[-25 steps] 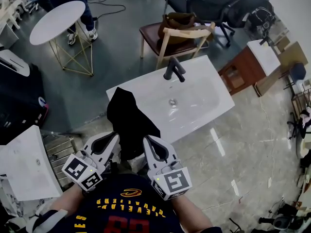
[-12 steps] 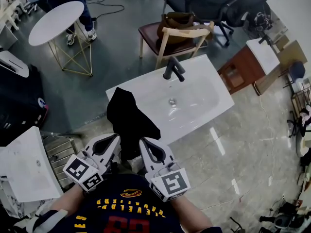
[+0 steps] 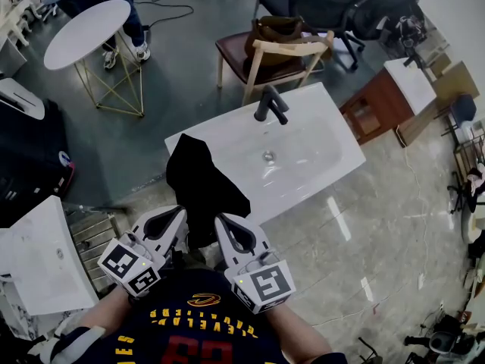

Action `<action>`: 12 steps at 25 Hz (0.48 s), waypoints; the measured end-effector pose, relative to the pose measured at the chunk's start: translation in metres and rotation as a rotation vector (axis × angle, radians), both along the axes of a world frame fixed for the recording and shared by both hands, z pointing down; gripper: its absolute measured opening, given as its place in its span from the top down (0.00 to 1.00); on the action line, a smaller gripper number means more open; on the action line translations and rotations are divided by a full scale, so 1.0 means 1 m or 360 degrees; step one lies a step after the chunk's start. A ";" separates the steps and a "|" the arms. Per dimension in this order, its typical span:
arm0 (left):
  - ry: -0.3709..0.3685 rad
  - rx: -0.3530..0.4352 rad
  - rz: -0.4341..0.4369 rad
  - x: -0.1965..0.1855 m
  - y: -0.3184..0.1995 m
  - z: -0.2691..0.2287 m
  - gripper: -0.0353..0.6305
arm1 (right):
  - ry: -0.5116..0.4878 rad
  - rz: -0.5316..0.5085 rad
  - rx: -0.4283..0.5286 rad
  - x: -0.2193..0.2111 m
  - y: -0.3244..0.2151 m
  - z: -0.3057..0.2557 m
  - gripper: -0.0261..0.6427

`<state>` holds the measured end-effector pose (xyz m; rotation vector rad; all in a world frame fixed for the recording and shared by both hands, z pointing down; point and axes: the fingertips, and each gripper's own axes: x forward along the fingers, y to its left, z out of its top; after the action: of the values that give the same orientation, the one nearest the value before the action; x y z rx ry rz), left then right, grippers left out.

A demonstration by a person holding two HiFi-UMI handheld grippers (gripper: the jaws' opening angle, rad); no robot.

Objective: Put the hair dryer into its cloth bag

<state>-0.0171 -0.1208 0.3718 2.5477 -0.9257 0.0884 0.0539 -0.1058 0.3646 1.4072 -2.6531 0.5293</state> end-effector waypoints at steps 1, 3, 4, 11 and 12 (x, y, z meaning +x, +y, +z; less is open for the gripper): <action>0.0000 0.0002 -0.0001 0.000 0.000 -0.001 0.94 | -0.0003 0.0000 -0.0005 0.000 0.000 0.000 0.95; -0.0001 0.0005 -0.0002 0.001 0.000 -0.001 0.94 | -0.0004 -0.0001 -0.0012 0.001 0.000 0.001 0.95; -0.0002 0.0007 -0.0002 0.001 -0.001 -0.002 0.94 | -0.0002 -0.0002 -0.0012 0.001 0.000 0.001 0.95; -0.0006 0.0010 0.0005 0.000 0.000 -0.002 0.94 | 0.0001 0.0000 -0.0010 0.001 -0.001 0.000 0.95; -0.0007 0.0011 0.0007 0.001 0.000 -0.002 0.94 | 0.0002 0.0000 -0.0011 0.001 -0.001 0.000 0.95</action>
<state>-0.0165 -0.1207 0.3702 2.5569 -0.9239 0.0925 0.0550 -0.1071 0.3648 1.4054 -2.6477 0.5363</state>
